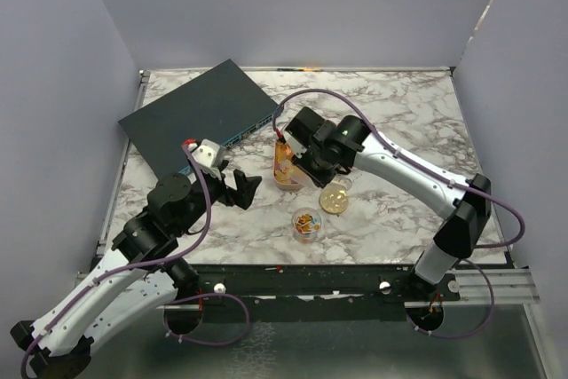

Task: Pack the candies
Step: Place the fake candies in the packing bottle, then scoop the fake candies from the storage box.

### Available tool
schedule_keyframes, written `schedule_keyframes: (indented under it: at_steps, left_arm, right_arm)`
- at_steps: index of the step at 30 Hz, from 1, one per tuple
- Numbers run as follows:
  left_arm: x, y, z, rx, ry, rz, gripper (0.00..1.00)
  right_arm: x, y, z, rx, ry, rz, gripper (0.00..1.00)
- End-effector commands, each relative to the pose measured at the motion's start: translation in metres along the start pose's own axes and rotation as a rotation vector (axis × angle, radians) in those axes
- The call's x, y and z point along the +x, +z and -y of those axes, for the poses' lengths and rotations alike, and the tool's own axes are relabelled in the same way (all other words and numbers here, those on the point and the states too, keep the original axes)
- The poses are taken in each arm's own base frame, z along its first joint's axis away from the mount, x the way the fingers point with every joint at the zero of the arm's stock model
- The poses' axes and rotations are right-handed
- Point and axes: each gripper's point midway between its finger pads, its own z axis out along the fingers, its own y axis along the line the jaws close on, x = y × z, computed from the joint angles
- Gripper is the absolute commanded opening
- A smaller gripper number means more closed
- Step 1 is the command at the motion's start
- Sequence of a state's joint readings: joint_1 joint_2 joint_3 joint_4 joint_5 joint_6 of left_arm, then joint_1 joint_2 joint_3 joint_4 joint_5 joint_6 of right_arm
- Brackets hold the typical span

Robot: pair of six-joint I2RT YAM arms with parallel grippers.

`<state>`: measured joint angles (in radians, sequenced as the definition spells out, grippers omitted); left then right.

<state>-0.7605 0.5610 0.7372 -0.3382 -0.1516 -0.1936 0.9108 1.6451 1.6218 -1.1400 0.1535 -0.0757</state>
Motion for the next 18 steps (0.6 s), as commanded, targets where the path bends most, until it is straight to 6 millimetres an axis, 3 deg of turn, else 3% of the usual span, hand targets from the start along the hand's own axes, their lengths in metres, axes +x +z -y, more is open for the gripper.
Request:
schedule_keyframes:
  at_steps: [1,18]
  left_arm:
    - [-0.001,-0.002,-0.005,-0.022,-0.001,0.018,0.99]
    - [-0.006,-0.009,-0.005,-0.020,-0.010,0.043,0.99]
  right_arm:
    - [0.007,0.004,0.001,0.008,0.133,-0.109,0.01]
    - [-0.006,0.036,-0.005,-0.047,0.284,-0.209,0.01]
